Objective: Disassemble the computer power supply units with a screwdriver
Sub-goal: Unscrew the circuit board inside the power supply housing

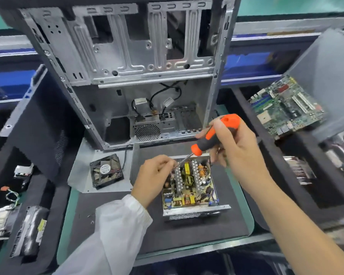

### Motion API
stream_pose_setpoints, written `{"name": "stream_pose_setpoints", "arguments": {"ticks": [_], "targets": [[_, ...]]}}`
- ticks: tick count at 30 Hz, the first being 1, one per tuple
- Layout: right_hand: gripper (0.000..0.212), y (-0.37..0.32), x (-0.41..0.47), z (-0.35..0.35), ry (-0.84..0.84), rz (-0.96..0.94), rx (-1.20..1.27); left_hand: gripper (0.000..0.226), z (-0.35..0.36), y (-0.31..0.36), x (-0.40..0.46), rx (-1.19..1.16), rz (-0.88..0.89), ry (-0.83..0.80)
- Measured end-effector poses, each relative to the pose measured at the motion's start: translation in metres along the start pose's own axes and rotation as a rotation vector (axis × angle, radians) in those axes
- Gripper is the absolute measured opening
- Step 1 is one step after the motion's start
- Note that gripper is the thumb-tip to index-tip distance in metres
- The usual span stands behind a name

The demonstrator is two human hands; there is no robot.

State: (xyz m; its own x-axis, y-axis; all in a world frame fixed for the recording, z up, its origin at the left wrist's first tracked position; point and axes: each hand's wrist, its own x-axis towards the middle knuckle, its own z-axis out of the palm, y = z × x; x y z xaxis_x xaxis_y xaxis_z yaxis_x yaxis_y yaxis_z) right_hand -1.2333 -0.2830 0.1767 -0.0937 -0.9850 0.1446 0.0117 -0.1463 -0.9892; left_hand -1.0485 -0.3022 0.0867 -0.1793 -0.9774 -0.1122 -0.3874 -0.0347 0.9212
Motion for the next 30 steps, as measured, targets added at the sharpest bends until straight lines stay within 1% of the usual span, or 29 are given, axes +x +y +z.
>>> {"name": "stream_pose_setpoints", "arguments": {"ticks": [2,4,7,9,12,16,18,22,26,30], "targets": [[0.02,0.002,-0.005,-0.008,0.057,-0.055,-0.047,0.019,0.008,0.006,0.002,-0.009,0.03,-0.038],[0.019,0.007,-0.008,-0.015,0.103,-0.094,-0.056,0.022,0.017,0.01,0.003,-0.05,0.058,-0.03],[0.025,0.018,-0.012,-0.022,0.133,-0.077,-0.062,0.024,0.03,0.011,0.005,-0.129,0.042,-0.002],[0.028,0.027,-0.014,-0.024,0.125,-0.049,-0.07,0.025,0.036,0.01,0.006,-0.146,0.026,-0.016],[0.026,0.04,-0.017,-0.029,0.102,-0.006,-0.035,0.026,0.041,0.006,0.006,-0.171,0.011,-0.026],[0.032,0.045,-0.018,-0.037,0.083,0.005,-0.015,0.026,0.045,0.001,0.003,-0.129,0.081,-0.023],[0.031,0.045,-0.019,-0.038,0.059,-0.018,-0.037,0.024,0.049,-0.001,0.0,-0.105,0.124,-0.023],[0.03,0.041,-0.022,-0.039,0.01,-0.008,-0.176,0.022,0.051,-0.006,-0.001,-0.028,0.214,0.024],[0.025,0.036,-0.026,-0.036,-0.004,-0.029,-0.331,0.023,0.051,-0.012,0.002,0.024,0.196,0.029],[0.02,0.037,-0.028,-0.033,-0.02,-0.023,-0.382,0.021,0.05,-0.012,0.002,0.011,0.168,0.007]]}}
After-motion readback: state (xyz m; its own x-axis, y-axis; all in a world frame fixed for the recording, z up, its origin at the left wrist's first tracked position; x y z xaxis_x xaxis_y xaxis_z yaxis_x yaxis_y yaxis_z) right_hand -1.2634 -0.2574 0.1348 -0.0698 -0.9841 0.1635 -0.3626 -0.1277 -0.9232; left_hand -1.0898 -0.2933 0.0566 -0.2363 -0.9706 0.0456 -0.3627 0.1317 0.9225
